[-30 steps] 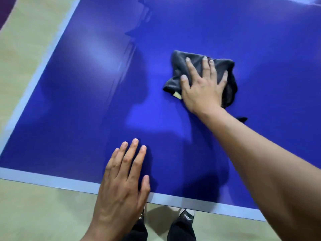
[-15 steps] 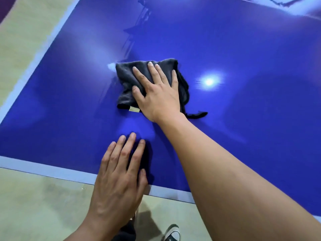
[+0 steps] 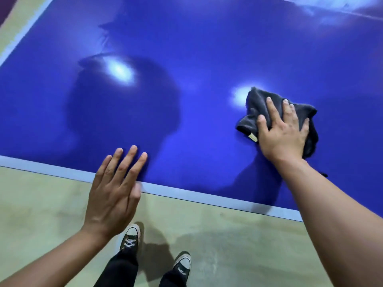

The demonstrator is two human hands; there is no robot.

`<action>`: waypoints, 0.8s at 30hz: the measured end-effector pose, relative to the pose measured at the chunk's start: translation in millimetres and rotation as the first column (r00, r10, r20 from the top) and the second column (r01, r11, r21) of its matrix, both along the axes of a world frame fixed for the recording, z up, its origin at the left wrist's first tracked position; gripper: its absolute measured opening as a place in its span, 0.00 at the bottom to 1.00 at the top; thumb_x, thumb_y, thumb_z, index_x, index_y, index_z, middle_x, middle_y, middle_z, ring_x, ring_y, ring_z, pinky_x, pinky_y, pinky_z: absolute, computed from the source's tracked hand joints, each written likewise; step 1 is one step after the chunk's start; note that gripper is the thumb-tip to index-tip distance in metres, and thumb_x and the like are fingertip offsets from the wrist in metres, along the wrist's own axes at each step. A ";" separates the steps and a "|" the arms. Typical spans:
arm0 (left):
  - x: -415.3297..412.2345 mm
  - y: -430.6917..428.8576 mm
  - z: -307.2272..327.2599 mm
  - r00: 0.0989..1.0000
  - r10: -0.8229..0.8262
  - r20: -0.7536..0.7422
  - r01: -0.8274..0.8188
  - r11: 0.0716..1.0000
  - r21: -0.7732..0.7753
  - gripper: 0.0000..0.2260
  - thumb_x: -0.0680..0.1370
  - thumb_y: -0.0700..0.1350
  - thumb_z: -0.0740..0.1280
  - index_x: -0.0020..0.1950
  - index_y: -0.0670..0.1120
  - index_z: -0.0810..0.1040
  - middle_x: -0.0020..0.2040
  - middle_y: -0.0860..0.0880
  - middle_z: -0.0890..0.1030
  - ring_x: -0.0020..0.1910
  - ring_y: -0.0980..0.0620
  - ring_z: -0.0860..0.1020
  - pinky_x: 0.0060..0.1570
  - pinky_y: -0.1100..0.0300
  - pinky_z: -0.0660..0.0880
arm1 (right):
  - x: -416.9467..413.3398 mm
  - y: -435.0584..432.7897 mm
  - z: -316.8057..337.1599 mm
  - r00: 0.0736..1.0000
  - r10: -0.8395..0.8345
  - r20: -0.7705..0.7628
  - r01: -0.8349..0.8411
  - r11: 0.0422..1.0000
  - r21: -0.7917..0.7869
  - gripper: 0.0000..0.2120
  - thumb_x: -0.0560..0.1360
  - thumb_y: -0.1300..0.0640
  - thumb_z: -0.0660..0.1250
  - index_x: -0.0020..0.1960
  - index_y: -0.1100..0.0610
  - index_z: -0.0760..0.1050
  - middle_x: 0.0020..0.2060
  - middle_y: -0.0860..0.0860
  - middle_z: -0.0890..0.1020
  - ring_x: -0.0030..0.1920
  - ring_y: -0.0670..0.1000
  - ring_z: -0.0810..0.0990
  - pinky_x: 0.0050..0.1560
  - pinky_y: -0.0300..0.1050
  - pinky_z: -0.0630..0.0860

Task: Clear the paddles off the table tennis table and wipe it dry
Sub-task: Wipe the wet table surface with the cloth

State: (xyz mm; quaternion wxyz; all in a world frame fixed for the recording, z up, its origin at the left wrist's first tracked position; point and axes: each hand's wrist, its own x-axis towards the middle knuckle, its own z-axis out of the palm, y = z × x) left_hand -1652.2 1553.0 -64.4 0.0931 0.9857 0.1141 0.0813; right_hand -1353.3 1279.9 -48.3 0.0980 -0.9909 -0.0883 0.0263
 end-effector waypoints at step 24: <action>-28.7 36.8 4.9 1.000 -0.010 0.029 0.016 0.972 -0.235 0.26 0.84 0.52 0.54 0.81 0.45 0.62 0.82 0.46 0.59 0.82 0.47 0.54 0.80 0.46 0.52 | -75.5 128.9 -2.0 1.000 0.018 -0.012 -0.019 0.998 -0.054 0.32 0.82 0.33 0.44 0.83 0.40 0.48 0.83 0.55 0.48 0.83 0.52 0.42 0.78 0.67 0.38</action>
